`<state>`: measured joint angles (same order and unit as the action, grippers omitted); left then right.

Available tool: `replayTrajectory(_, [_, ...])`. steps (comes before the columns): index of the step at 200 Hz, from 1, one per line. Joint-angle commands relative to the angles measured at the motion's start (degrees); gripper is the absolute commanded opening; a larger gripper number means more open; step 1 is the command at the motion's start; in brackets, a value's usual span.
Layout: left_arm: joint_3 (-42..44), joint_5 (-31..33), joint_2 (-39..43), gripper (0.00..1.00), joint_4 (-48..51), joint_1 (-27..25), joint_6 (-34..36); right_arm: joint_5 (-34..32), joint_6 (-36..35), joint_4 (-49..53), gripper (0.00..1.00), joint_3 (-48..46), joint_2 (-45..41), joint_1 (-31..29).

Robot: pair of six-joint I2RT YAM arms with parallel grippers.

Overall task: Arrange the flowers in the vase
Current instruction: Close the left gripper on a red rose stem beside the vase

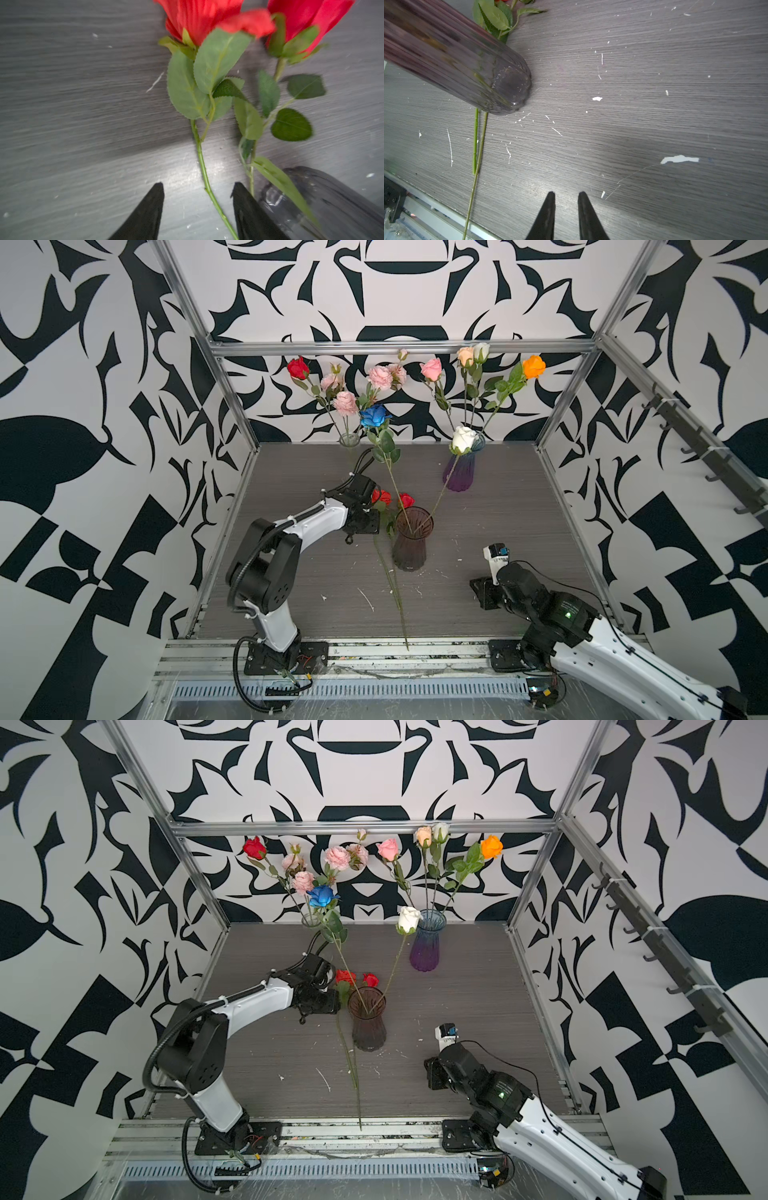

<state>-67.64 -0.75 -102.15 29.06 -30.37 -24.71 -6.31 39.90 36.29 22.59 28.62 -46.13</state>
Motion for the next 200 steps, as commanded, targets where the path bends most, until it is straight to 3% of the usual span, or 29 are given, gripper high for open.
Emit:
replayTrajectory(1, [-2.0,-2.1,-3.0,0.48,5.6,0.3,-2.7,-1.3,0.2,-0.4,0.24,0.7,0.7,-0.2])
replayTrajectory(83, [-3.1,0.8,-6.5,0.42,6.2,-0.6,-4.2,-1.3,0.1,-0.7,0.24,0.8,1.2,-0.3])
replayTrajectory(200, [-3.2,13.7,-5.5,0.42,11.4,-1.9,-2.1,-1.3,0.1,-0.8,0.24,0.8,1.1,-0.3])
